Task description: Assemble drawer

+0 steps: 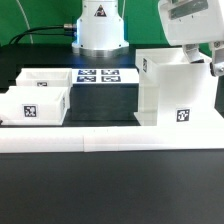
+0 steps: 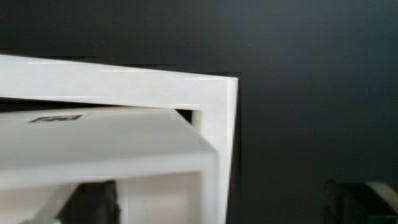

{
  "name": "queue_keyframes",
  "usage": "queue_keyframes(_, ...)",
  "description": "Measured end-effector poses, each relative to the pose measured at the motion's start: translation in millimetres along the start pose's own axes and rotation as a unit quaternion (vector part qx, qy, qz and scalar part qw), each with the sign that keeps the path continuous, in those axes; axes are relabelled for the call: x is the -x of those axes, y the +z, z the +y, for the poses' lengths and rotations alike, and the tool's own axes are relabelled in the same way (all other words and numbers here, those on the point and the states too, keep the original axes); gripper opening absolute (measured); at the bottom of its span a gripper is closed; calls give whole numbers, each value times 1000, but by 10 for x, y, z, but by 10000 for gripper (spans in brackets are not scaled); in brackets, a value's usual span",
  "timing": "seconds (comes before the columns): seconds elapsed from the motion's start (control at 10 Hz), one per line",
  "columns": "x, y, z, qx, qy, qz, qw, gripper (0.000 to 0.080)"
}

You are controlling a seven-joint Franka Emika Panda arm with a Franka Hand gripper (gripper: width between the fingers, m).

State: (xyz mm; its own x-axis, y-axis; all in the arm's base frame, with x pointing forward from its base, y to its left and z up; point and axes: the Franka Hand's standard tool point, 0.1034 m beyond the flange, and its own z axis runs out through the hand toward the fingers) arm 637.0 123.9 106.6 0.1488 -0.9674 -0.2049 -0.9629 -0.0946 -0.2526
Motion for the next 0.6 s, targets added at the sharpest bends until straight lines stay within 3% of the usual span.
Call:
queue_keyframes(0.2, -4, -76, 97, -5, -40, 4, 999, 647)
queue_keyframes(0.4, 14, -305, 297, -4, -85, 4, 996, 649)
queue_keyframes(0.6, -25, -573, 531, -18, -119, 8, 993, 649)
